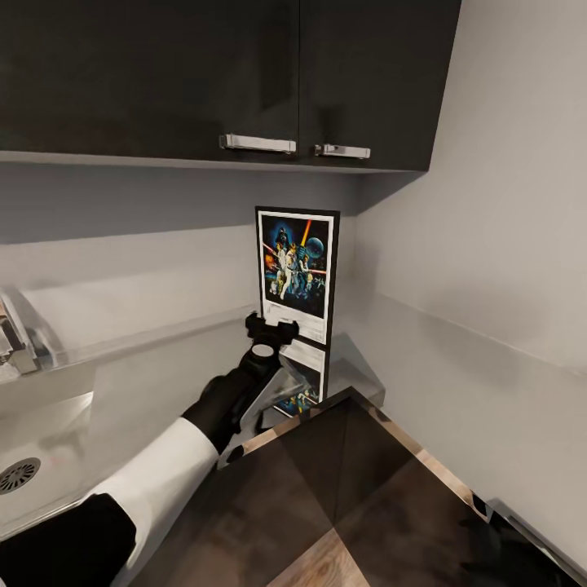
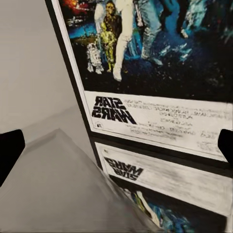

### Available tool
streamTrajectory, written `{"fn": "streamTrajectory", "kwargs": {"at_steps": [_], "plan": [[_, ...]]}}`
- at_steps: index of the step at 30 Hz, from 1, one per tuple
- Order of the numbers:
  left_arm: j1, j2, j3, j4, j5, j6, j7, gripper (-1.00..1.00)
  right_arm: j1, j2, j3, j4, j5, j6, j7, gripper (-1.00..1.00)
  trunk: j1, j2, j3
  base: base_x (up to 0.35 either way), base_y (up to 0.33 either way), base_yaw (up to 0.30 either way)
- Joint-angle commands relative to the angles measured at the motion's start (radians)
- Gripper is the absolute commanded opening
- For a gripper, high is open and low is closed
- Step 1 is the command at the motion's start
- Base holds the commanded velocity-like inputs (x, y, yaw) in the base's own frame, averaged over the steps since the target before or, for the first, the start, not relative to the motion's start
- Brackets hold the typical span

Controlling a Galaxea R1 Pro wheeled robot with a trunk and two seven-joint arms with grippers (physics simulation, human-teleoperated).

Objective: Pick up the poster from the kitchen countertop and hang it on one of the wall nails in the kitchen.

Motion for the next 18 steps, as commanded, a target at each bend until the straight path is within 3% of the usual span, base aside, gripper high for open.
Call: {"fn": "streamTrajectory", "kwargs": {"at_steps": [1, 5, 6, 8, 9, 10, 13, 18], "plan": [[-0.001, 0.000, -0.019, -0.001, 0.030, 0.002, 0.009, 1.00, -0.001, -0.001, 0.008, 0.000, 0.001, -0.001, -0.009, 1.00, 0.000, -0.001, -0.001, 0.000, 0.000, 0.000], [-0.001, 0.000, -0.083, -0.003, 0.075, 0.001, 0.030, 1.00, -0.001, -0.001, 0.008, 0.000, 0.001, -0.001, -0.009, 1.00, 0.000, -0.001, -0.001, 0.000, 0.000, 0.000], [-0.001, 0.000, -0.122, -0.004, 0.103, 0.000, 0.054, 1.00, -0.001, -0.001, 0.008, 0.000, 0.001, -0.001, -0.009, 1.00, 0.000, -0.001, -0.001, 0.000, 0.000, 0.000], [-0.001, 0.000, -0.157, -0.005, 0.137, -0.001, 0.078, 1.00, -0.001, -0.001, 0.008, 0.000, 0.000, -0.001, -0.009, 1.00, 0.000, -0.001, -0.001, 0.000, 0.000, 0.000], [-0.001, 0.000, -0.194, -0.005, 0.190, -0.006, 0.103, 1.00, -0.001, -0.001, 0.008, 0.000, 0.001, -0.001, -0.009, 1.00, 0.000, -0.001, -0.001, 0.000, 0.000, 0.000], [-0.001, 0.000, -0.203, -0.006, 0.205, -0.011, 0.109, 1.00, -0.001, -0.001, 0.008, 0.000, 0.000, -0.001, -0.009, 1.00, 0.000, -0.001, -0.001, 0.000, 0.000, 0.000], [-0.001, 0.000, -0.233, -0.006, 0.244, -0.032, 0.122, 1.00, -0.001, -0.001, 0.008, 0.000, 0.001, -0.001, -0.009, 1.00, 0.000, -0.001, -0.001, 0.000, 0.000, 0.000], [-0.001, 0.000, -0.289, -0.022, 0.266, -0.048, 0.138, 1.00, -0.001, -0.001, 0.008, 0.000, 0.001, -0.001, -0.009, 1.00, 0.000, -0.001, -0.001, 0.000, 0.000, 0.000]]}}
